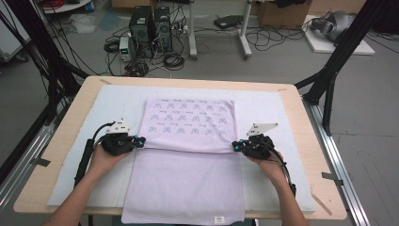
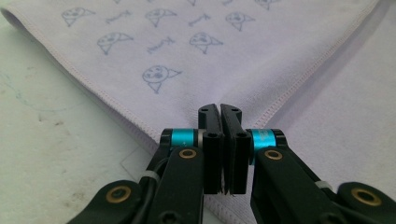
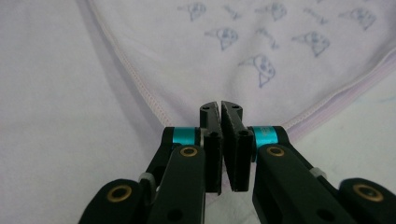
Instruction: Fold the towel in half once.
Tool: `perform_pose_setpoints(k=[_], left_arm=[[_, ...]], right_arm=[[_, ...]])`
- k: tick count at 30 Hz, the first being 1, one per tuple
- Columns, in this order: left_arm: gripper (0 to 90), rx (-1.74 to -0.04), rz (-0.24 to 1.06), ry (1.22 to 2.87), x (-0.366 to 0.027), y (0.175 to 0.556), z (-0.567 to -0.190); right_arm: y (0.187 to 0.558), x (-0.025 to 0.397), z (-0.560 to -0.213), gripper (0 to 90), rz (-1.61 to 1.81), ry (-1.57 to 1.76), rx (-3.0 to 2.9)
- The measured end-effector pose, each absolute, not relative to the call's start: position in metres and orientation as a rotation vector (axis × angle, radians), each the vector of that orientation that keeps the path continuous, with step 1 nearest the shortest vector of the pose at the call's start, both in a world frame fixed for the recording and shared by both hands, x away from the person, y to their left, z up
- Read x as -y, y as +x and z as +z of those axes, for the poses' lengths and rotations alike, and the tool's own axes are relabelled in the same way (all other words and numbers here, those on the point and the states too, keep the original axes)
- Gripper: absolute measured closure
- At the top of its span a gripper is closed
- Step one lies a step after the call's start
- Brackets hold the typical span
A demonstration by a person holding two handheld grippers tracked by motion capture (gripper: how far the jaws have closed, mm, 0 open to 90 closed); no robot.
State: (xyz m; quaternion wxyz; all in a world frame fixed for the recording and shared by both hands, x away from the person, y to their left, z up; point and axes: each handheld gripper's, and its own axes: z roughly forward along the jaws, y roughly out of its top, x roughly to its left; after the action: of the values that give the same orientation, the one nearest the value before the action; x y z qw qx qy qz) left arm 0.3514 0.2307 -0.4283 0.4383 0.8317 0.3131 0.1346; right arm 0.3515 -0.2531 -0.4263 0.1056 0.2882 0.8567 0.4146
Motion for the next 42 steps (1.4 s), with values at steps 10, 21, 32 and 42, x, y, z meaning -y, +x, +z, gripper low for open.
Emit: perform_pose_setpoints(k=[10,21,32,42], left_arm=[[86.8,-0.772,0.366,1.991,-0.239,0.348,-0.399],[86.7,-0.718,0.349,2.073,-0.234,0.318,-0.401],[86.8,-0.669,0.341,2.084,-0.24,0.272,-0.408],[62.3,-0.675,0.326,2.081,-0.247,0.288,-0.421]], right_arm=[[0.346,0.255,-0.392,87.0,1.318,0.789,-2.461],[0.319,0.258,-0.391,87.0,1.338,0.738,-2.502],[0.28,0.268,-0.396,89.2,1.375,0.693,-2.554],[0.305,0.244,-0.416,68.4,1.257,0.645,-2.586]])
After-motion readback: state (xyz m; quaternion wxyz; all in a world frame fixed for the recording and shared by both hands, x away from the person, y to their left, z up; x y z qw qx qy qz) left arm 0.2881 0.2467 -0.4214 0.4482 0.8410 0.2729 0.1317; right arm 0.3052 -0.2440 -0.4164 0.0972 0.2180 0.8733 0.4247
